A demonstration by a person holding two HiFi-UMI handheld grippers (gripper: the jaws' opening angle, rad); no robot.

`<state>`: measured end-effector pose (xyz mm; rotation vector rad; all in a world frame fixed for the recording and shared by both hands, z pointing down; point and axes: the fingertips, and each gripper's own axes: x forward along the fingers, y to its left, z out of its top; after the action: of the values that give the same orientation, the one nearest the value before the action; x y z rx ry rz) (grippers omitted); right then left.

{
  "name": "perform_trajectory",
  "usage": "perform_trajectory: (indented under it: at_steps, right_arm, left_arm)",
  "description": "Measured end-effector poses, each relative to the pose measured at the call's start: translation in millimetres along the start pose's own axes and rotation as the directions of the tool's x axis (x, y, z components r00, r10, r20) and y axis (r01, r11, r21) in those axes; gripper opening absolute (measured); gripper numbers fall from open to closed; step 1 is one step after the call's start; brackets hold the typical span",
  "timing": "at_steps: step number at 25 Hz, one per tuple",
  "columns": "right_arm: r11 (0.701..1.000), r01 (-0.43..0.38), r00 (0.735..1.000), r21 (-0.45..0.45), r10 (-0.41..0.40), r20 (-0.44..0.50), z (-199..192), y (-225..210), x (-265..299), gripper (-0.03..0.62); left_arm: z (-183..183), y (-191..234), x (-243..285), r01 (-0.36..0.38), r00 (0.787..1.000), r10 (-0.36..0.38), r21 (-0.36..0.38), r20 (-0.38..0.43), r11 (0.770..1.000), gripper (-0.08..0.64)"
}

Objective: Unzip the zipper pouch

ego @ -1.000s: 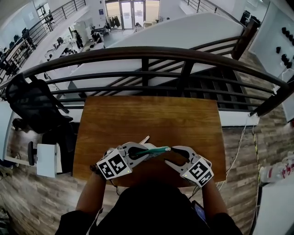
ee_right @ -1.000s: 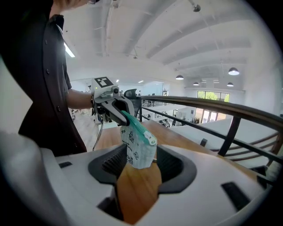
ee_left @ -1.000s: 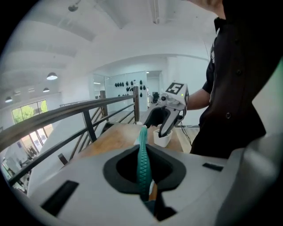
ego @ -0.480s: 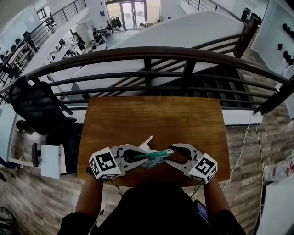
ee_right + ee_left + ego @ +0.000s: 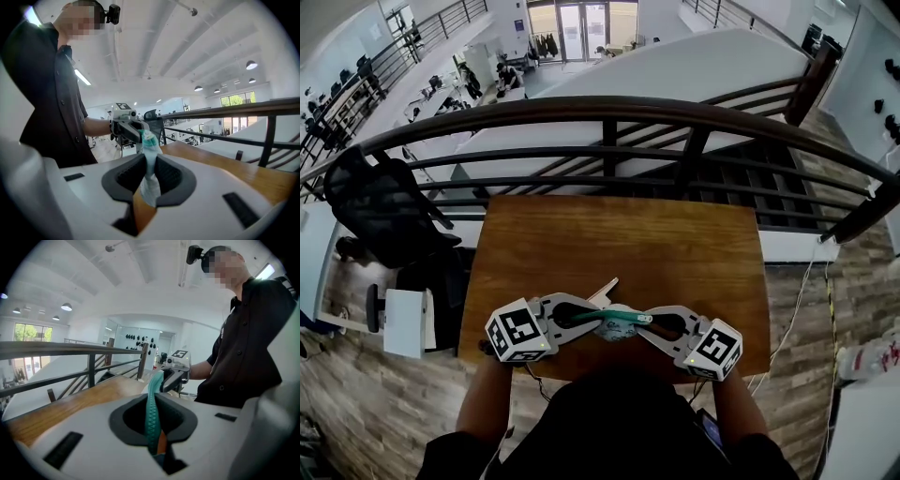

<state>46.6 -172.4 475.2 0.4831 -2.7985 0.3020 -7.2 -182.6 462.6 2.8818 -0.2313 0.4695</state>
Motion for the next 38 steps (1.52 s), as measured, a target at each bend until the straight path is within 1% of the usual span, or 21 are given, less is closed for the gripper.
perform_trajectory:
  at_steps: [4,5,8,9,12,13,16,18,21,23,24,25,27,29,31,32,34,36,38]
  right_arm:
    - [1.000,0.005,1.000,0.009,-0.005,0.016,-0.7,1.4,-3.8,0.049]
    - [1.000,0.010,1.000,0.009,-0.010,0.018,0.2,1.4,-5.3,0.038]
    - [0.999,0.051,0.999,-0.021,-0.050,0.017,4.4,-1.4,-7.8,0.015]
    - [0.997,0.076,0.997,-0.033,-0.076,0.011,4.1,-4.3,-8.0,0.011]
    - [0.986,0.160,0.987,-0.036,-0.161,-0.028,-3.9,-15.2,-8.3,0.005]
    - [0.983,0.181,0.982,-0.035,-0.182,-0.042,-7.0,-17.7,-8.4,0.005]
    - [0.974,0.223,0.972,-0.035,-0.225,-0.068,-14.0,-21.4,-9.3,0.005]
    - [0.970,0.241,0.968,-0.030,-0.242,-0.070,-15.5,-23.4,-9.9,0.005]
    - [0.967,0.253,0.965,-0.028,-0.255,-0.069,-13.6,-25.7,-9.3,0.005]
    - [0.965,0.261,0.962,-0.035,-0.263,-0.070,-12.7,-26.8,-8.5,0.005]
    - [0.963,0.268,0.960,-0.043,-0.270,-0.073,-13.0,-27.6,-8.2,0.005]
    - [0.960,0.277,0.957,-0.053,-0.280,-0.078,-13.8,-28.4,-8.0,0.005]
    - [0.952,0.297,0.949,-0.075,-0.303,-0.093,-16.2,-30.1,-8.1,0.005]
    - [0.946,0.311,0.942,-0.092,-0.320,-0.105,-18.1,-31.1,-6.9,0.003]
    - [0.941,0.321,0.937,-0.102,-0.332,-0.109,-18.8,-31.5,-5.2,0.005]
    - [0.939,0.326,0.935,-0.105,-0.337,-0.110,-18.7,-32.0,-4.9,0.005]
    - [0.934,0.336,0.930,-0.118,-0.349,-0.112,-17.8,-33.6,-4.8,0.005]
    - [0.927,0.344,0.925,-0.146,-0.362,-0.118,-16.4,-34.7,-4.4,0.005]
    - [0.919,0.350,0.918,-0.184,-0.375,-0.127,-15.6,-34.4,-3.7,0.005]
  left_arm:
    - [-2.6,5.9,2.7,-0.029,1.000,0.029,0.002,0.005,1.000,0.032]
    - [-2.5,7.6,3.9,-0.037,0.999,0.037,0.005,0.004,0.999,0.032]
    - [-2.4,13.2,7.5,-0.063,0.998,0.063,0.007,0.005,0.998,0.050]
    - [-3.6,14.9,8.5,-0.073,0.997,0.073,0.003,0.003,0.997,0.066]
    - [-8.4,20.6,8.1,-0.115,0.993,0.114,-0.010,-0.016,0.993,0.158]
    - [-8.6,23.2,5.8,-0.134,0.991,0.134,-0.014,-0.018,0.991,0.169]
    - [-4.6,29.2,-4.5,-0.176,0.984,0.176,-0.038,-0.001,0.984,0.176]
    - [0.8,27.6,-9.1,-0.177,0.984,0.178,-0.049,0.019,0.983,0.175]
    - [9.2,20.2,-8.7,-0.159,0.986,0.163,-0.065,0.047,0.985,0.167]
    - [13.1,19.0,-4.0,-0.171,0.982,0.179,-0.114,0.063,0.979,0.149]
    - [13.9,19.5,-0.6,-0.185,0.978,0.197,-0.158,0.066,0.970,0.135]
    - [14.0,19.6,3.3,-0.198,0.974,0.215,-0.209,0.064,0.958,0.112]
    - [14.9,17.6,10.8,-0.207,0.970,0.236,-0.305,0.062,0.930,0.107]
    - [18.0,14.6,16.0,-0.185,0.970,0.231,-0.390,0.076,0.902,0.107]
    - [19.9,11.0,21.6,-0.146,0.976,0.204,-0.450,0.082,0.881,0.107]
    - [19.9,9.6,25.3,-0.134,0.979,0.191,-0.467,0.077,0.874,0.107]
    - [20.8,8.8,32.1,-0.128,0.982,0.179,-0.476,0.064,0.870,0.101]
    - [23.2,8.6,36.2,-0.123,0.983,0.175,-0.484,0.064,0.867,0.050]
    - [25.1,5.8,40.1,-0.104,0.985,0.159,-0.495,0.069,0.863,0.041]
